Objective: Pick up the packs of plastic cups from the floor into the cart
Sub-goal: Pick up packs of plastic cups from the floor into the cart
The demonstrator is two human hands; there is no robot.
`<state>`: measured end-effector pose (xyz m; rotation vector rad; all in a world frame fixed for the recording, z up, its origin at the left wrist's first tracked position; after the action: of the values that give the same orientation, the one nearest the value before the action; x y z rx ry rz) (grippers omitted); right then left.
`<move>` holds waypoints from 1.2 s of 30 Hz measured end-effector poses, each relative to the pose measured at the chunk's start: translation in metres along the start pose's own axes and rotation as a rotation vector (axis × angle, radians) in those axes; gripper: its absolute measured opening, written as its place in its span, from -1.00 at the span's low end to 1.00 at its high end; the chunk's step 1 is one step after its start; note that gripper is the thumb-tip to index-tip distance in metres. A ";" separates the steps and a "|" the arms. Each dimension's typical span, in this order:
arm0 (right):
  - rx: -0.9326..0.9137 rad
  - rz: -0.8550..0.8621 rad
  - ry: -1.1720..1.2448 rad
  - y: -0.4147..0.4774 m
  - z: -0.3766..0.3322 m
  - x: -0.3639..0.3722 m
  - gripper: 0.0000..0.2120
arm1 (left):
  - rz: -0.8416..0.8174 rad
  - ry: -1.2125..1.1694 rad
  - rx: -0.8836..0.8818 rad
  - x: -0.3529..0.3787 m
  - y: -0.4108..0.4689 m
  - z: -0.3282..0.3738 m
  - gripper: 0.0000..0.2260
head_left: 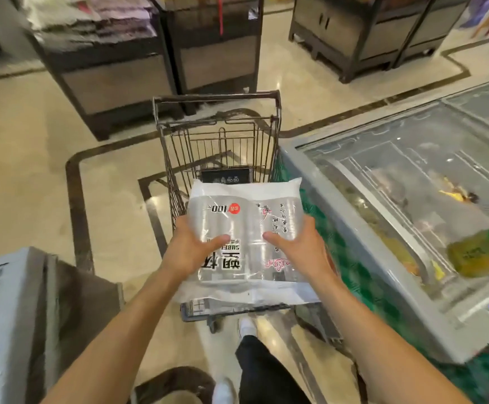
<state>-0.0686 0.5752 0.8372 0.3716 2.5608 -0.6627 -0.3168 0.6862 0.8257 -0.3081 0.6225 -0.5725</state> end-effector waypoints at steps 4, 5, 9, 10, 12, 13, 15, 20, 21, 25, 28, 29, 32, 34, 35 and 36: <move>0.042 -0.052 -0.021 0.094 0.005 0.016 0.10 | 0.029 -0.039 -0.087 -0.006 0.079 -0.015 -0.16; 0.057 -0.075 -0.030 0.117 0.010 0.022 0.11 | 0.021 -0.043 -0.104 -0.005 0.100 -0.020 -0.18; 0.103 -0.111 -0.060 0.194 0.030 0.046 0.17 | 0.014 -0.059 -0.141 0.001 0.174 -0.050 -0.24; 0.116 -0.122 -0.066 0.214 0.036 0.055 0.14 | 0.014 -0.059 -0.155 0.003 0.195 -0.062 -0.23; 0.125 -0.134 -0.065 0.251 0.051 0.073 0.12 | -0.007 -0.061 -0.184 0.009 0.233 -0.089 -0.16; 0.140 -0.138 -0.053 0.269 0.062 0.084 0.14 | -0.015 -0.069 -0.210 0.013 0.251 -0.102 -0.11; 0.167 -0.138 -0.051 0.298 0.087 0.106 0.13 | -0.018 -0.073 -0.253 0.023 0.283 -0.132 0.00; 0.255 -0.124 -0.102 0.358 0.153 0.160 0.12 | -0.056 -0.118 -0.334 0.067 0.352 -0.209 0.04; 0.280 -0.128 -0.106 0.368 0.166 0.170 0.12 | -0.063 -0.130 -0.328 0.077 0.364 -0.225 0.01; 0.339 -0.094 -0.099 0.401 0.214 0.200 0.15 | -0.052 -0.145 -0.252 0.110 0.405 -0.271 -0.11; 0.337 -0.054 -0.141 0.428 0.242 0.214 0.12 | -0.033 -0.120 -0.266 0.131 0.431 -0.297 -0.16; 0.341 -0.053 -0.160 0.437 0.251 0.219 0.11 | -0.035 -0.127 -0.280 0.138 0.438 -0.306 -0.14; 0.331 -0.039 -0.164 0.455 0.270 0.230 0.10 | -0.003 -0.139 -0.289 0.154 0.453 -0.325 -0.09; 0.325 -0.028 -0.166 0.459 0.277 0.236 0.13 | 0.037 -0.119 -0.305 0.158 0.457 -0.331 -0.07; 0.321 -0.027 -0.172 0.460 0.279 0.238 0.16 | 0.047 -0.106 -0.312 0.160 0.458 -0.333 -0.06; 0.321 -0.027 -0.178 0.459 0.281 0.238 0.17 | 0.047 -0.097 -0.321 0.161 0.458 -0.333 -0.05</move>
<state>-0.0010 0.8534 0.3227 0.3642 2.2960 -1.0711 -0.2306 0.9252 0.2946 -0.6180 0.6260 -0.4082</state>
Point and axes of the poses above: each hand's wrist, its own y-axis towards the middle knuckle, its own x-axis out of the palm, z = x × y, the point moved 4 cm from there along y, towards the middle knuckle, and after that the axes turned 12 degrees about -z, right-handed, at the moved point
